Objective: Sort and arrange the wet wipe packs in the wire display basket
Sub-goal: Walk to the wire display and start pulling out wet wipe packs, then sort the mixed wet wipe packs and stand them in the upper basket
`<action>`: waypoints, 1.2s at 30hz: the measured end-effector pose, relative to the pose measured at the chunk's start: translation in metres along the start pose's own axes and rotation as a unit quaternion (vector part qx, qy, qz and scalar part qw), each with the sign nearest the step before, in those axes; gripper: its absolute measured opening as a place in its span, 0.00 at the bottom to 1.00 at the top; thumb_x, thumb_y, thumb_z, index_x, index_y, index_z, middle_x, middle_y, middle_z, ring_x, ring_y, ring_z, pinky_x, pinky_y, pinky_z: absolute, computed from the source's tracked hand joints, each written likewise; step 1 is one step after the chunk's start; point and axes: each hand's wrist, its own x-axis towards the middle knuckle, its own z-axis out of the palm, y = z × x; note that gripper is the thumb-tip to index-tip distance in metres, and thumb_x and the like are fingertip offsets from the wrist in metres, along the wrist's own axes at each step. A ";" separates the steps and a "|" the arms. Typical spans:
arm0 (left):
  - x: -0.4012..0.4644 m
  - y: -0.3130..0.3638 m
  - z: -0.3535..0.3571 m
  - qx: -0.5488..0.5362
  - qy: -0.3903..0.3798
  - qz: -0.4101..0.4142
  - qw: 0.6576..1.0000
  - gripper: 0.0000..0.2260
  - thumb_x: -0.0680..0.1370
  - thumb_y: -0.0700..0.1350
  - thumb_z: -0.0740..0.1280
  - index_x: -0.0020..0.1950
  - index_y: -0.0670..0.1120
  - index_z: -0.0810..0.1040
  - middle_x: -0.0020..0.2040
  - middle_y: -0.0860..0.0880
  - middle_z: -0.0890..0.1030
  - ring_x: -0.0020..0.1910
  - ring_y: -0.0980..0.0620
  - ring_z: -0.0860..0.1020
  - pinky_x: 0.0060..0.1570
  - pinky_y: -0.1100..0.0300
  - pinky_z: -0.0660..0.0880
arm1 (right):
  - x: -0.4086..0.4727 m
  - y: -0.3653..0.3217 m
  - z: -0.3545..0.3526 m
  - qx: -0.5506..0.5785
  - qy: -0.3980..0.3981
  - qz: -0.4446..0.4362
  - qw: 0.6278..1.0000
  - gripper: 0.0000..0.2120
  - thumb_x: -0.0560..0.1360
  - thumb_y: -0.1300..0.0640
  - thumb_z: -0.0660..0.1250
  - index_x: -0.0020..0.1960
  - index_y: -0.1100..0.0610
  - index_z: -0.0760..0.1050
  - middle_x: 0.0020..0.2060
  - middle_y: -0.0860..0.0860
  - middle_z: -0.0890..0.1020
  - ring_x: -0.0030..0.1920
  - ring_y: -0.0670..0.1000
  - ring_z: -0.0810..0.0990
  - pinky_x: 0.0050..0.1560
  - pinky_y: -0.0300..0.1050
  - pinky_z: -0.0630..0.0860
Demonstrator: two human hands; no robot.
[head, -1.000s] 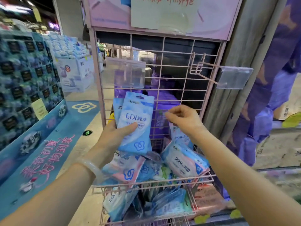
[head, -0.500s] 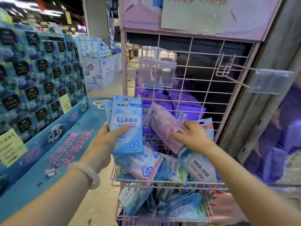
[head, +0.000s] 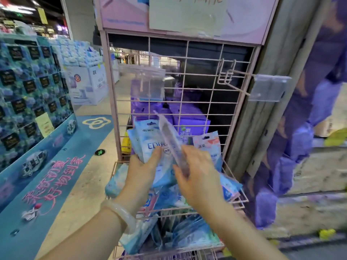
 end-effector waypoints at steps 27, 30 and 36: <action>0.006 -0.009 -0.001 0.021 -0.019 0.009 1.000 0.24 0.63 0.46 0.77 0.55 0.45 0.72 0.51 0.47 0.82 0.46 0.50 0.83 0.39 0.56 0.80 | 0.059 0.149 -0.001 0.190 -0.124 0.265 0.937 0.09 0.72 0.59 0.69 0.50 0.51 0.72 0.44 0.48 0.80 0.43 0.46 0.79 0.39 0.36 0.77; 0.008 -0.007 -0.003 0.029 -0.023 0.029 0.999 0.21 0.64 0.43 0.77 0.52 0.46 0.72 0.50 0.47 0.82 0.41 0.55 0.83 0.30 0.65 0.78 | 0.065 0.130 -0.020 0.247 -0.054 0.173 0.952 0.10 0.72 0.60 0.68 0.46 0.47 0.72 0.43 0.46 0.81 0.42 0.44 0.80 0.38 0.32 0.78; 0.009 -0.004 -0.004 0.038 -0.039 0.038 0.998 0.25 0.58 0.49 0.77 0.51 0.47 0.73 0.49 0.47 0.83 0.41 0.55 0.84 0.33 0.63 0.79 | 0.078 0.094 -0.054 0.576 -0.101 0.237 0.776 0.10 0.69 0.60 0.65 0.50 0.57 0.76 0.39 0.50 0.86 0.39 0.47 0.85 0.37 0.40 0.81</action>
